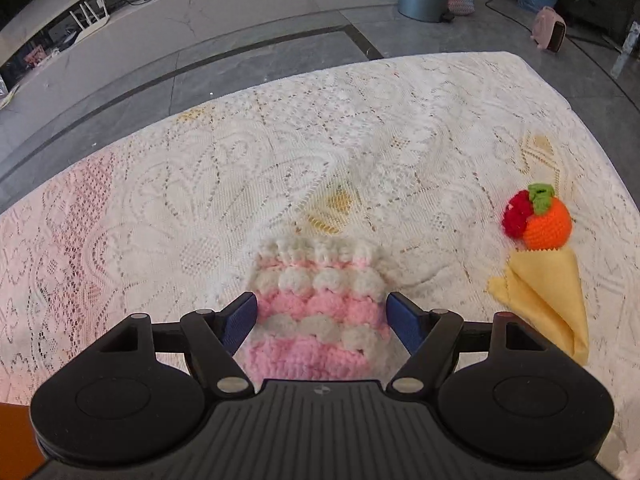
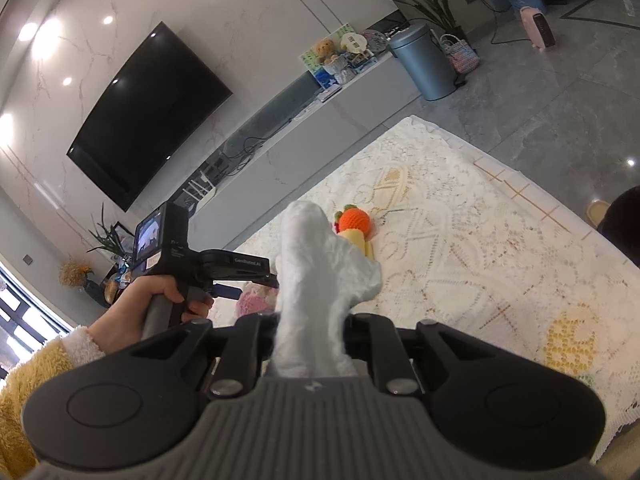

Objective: Organize soft objects
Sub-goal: 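Grasp the pink crocheted pouch with the left tool while the right tool holds the cloth, then lift the pink pouch with the left tool while the right tool carries the white cloth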

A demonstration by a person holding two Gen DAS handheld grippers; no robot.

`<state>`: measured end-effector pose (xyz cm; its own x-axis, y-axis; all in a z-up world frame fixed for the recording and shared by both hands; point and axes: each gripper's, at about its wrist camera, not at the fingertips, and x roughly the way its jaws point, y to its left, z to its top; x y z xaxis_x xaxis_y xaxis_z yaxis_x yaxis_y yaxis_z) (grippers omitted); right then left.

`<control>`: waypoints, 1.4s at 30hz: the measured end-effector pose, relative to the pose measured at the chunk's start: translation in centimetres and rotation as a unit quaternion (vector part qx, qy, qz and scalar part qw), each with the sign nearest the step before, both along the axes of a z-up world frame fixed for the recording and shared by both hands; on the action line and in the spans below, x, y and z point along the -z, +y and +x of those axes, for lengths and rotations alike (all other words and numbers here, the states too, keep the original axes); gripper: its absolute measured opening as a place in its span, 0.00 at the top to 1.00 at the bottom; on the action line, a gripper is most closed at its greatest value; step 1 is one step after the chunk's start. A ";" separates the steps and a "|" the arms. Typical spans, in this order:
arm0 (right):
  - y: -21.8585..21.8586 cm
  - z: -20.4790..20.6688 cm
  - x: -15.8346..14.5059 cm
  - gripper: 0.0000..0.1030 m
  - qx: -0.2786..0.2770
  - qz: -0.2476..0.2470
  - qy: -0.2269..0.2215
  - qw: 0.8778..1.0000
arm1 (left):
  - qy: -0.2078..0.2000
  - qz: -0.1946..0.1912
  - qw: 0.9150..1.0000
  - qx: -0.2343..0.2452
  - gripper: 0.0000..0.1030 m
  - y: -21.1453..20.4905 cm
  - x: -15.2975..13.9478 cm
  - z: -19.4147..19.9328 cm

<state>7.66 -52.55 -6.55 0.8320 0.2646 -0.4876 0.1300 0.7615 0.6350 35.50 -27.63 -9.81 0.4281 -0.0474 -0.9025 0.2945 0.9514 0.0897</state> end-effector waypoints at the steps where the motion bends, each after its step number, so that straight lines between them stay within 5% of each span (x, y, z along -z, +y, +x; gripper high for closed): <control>1: 0.0 0.0 0.0 0.87 0.000 0.001 0.001 1.000 | -0.008 0.004 1.000 0.002 0.16 0.0 0.2 -0.1; 5: -0.2 -0.3 -0.2 0.84 0.003 0.016 -0.006 1.000 | -0.030 0.029 0.999 0.032 0.24 -1.2 0.5 -0.8; 7: -0.2 -0.4 -0.4 0.84 -0.001 0.022 -0.014 1.000 | -0.037 0.030 0.998 0.041 0.42 -1.5 0.2 -1.1; 11: 0.0 -0.3 -0.4 0.83 -0.003 0.015 -0.012 1.000 | -0.047 0.036 0.995 0.075 0.53 -2.1 -0.2 -1.7; 18: 0.2 -0.4 -0.7 0.83 -0.011 0.013 -0.026 1.000 | -0.078 0.035 0.996 0.023 0.66 -1.9 -1.1 -2.4; 31: 0.3 -0.8 -1.2 0.83 -0.029 0.035 -0.055 0.997 | -0.141 -0.015 0.990 0.021 0.66 -1.3 -8.3 -4.5; 42: 1.4 1.9 0.4 0.84 -0.004 0.011 -0.008 1.000 | -0.183 -0.095 0.978 -0.008 0.66 4.0 -16.1 -7.0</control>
